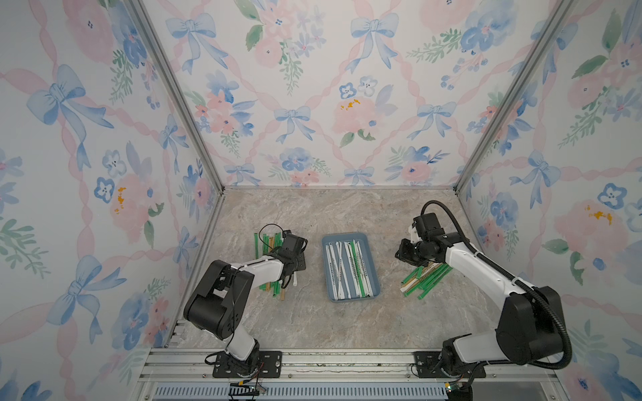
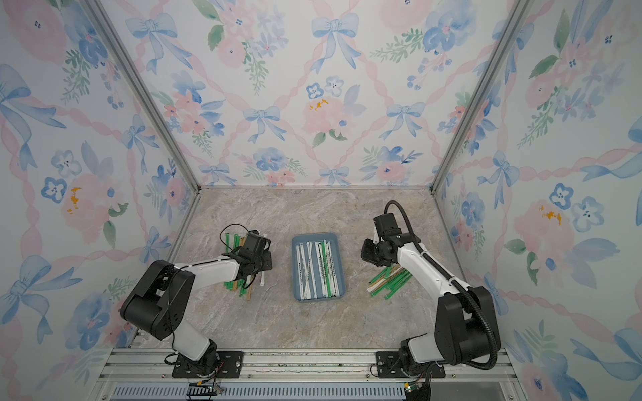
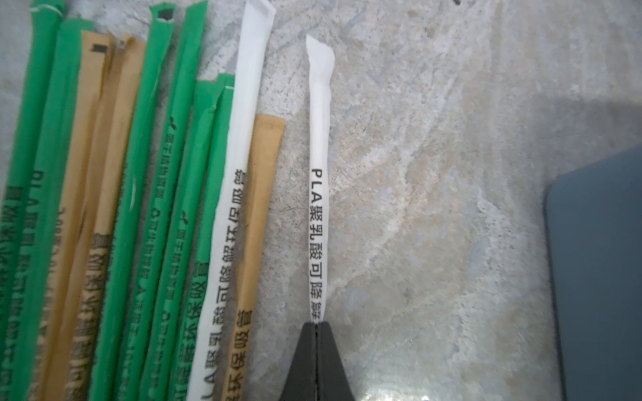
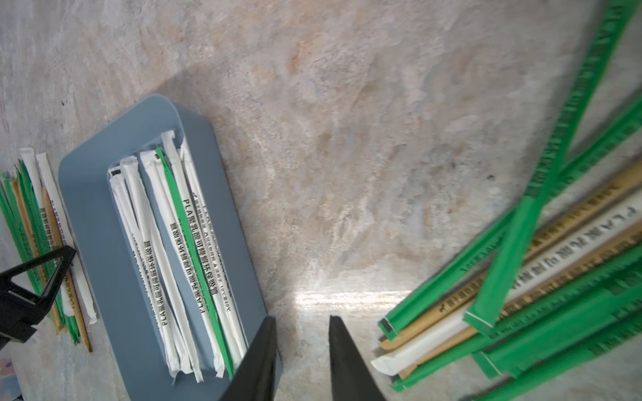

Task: Put the straws into the storage box
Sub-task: Pick up the straw from the center of the board, then place the straw in the storage box.

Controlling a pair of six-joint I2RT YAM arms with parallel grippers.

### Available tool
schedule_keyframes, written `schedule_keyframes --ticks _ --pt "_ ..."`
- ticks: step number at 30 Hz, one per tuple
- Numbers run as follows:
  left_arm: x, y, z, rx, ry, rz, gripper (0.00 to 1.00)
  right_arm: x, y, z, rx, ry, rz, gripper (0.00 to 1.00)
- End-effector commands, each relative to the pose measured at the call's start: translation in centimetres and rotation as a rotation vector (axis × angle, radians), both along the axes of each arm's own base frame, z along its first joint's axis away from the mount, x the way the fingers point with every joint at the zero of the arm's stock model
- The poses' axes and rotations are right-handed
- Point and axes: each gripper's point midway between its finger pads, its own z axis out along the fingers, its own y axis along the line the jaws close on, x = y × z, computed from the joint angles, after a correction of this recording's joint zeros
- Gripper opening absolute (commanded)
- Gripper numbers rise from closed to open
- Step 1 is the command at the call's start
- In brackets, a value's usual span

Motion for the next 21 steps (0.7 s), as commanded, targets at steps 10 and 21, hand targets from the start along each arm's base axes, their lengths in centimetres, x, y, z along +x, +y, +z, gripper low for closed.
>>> schedule_keyframes --ticks 10,21 --pt "0.1 -7.4 6.6 -0.210 -0.112 -0.087 0.00 -2.0 -6.4 -0.6 -0.062 0.050 -0.111 0.29" --pt "-3.4 -15.4 5.3 -0.333 -0.045 -0.163 0.00 -2.6 -11.0 -2.1 -0.121 0.076 -0.213 0.29"
